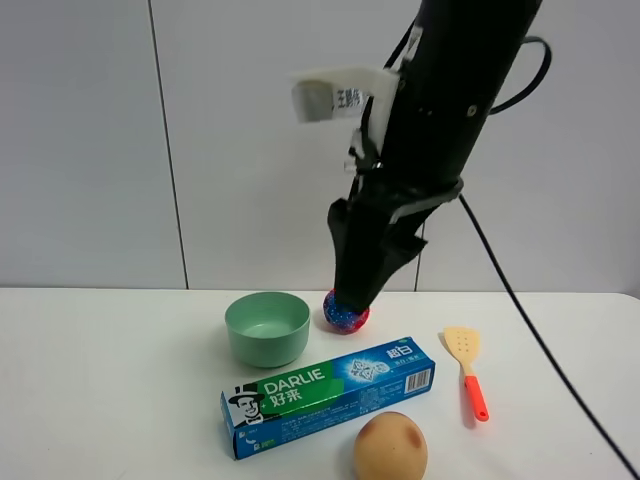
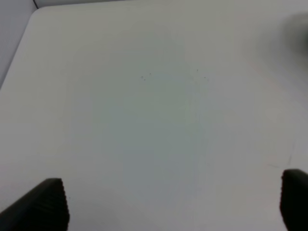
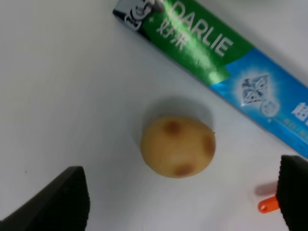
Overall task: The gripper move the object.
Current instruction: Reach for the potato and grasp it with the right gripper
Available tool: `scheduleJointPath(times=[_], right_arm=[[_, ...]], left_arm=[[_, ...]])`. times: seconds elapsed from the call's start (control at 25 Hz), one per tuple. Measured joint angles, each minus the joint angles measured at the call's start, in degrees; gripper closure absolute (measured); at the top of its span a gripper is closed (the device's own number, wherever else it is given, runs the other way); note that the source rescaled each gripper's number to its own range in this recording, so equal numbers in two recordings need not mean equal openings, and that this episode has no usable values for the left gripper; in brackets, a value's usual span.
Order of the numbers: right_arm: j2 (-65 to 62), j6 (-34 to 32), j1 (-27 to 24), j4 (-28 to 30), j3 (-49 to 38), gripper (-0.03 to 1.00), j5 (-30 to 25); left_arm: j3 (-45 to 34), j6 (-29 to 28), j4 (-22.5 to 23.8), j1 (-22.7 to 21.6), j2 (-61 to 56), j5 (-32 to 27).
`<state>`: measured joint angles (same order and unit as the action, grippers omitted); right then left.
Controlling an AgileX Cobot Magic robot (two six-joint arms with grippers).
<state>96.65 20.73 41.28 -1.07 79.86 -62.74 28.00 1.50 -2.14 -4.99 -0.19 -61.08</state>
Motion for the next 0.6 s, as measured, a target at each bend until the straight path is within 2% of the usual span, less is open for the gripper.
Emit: scheduleJointPath(times=[0.2, 0.32, 0.44, 0.6], right_arm=[[5.3, -5.2, 0.9, 5.4, 0.1, 0.08, -3.6], [6.0, -7.0, 0.9, 8.0, -1.8, 0.08, -3.9], [6.2, -6.9, 0.9, 7.8, -7.0, 0.05, -1.0], [6.4, -6.8, 0.9, 6.3, -12.6, -0.02, 6.9]], left_arm=[[0.0, 0.0, 0.0, 0.0, 0.0, 0.0], [0.0, 0.0, 0.0, 0.0, 0.0, 0.0], [0.0, 0.0, 0.0, 0.0, 0.0, 0.0], [0.0, 0.0, 0.0, 0.0, 0.0, 0.0]])
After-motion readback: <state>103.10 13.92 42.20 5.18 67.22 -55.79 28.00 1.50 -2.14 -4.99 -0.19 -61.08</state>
